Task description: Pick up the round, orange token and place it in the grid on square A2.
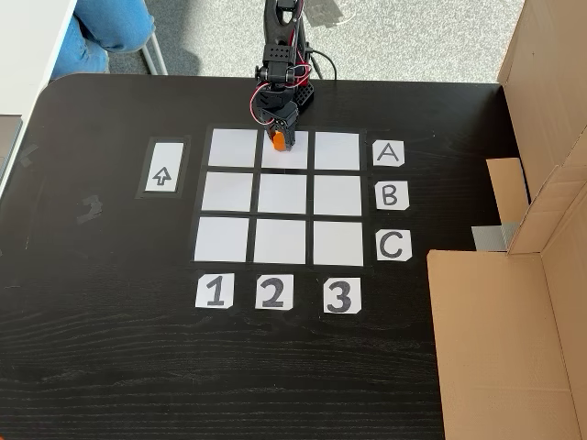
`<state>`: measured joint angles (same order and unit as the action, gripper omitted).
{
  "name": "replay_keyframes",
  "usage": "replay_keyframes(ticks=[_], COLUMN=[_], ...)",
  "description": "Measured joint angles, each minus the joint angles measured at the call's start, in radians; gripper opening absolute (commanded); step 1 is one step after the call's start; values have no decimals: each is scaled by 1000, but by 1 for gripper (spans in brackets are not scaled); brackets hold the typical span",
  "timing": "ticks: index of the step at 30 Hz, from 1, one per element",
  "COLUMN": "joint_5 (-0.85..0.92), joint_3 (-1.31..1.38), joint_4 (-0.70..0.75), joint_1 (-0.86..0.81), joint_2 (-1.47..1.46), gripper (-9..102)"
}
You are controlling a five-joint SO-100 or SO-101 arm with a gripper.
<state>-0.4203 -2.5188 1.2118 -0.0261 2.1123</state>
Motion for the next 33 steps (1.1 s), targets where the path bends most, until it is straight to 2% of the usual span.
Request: replay_keyframes(ticks=[4, 11, 17, 28, 33], joint_5=[0, 12, 12, 31, 31], joint_3=[-11, -11, -20, -35, -35], joint_4=[-58, -78, -92, -107, -117], joint_1=[2, -5, -26, -35, -43], joint_2=[-49, -86, -91, -92, -89], gripper=[-1, -1, 32, 41, 41])
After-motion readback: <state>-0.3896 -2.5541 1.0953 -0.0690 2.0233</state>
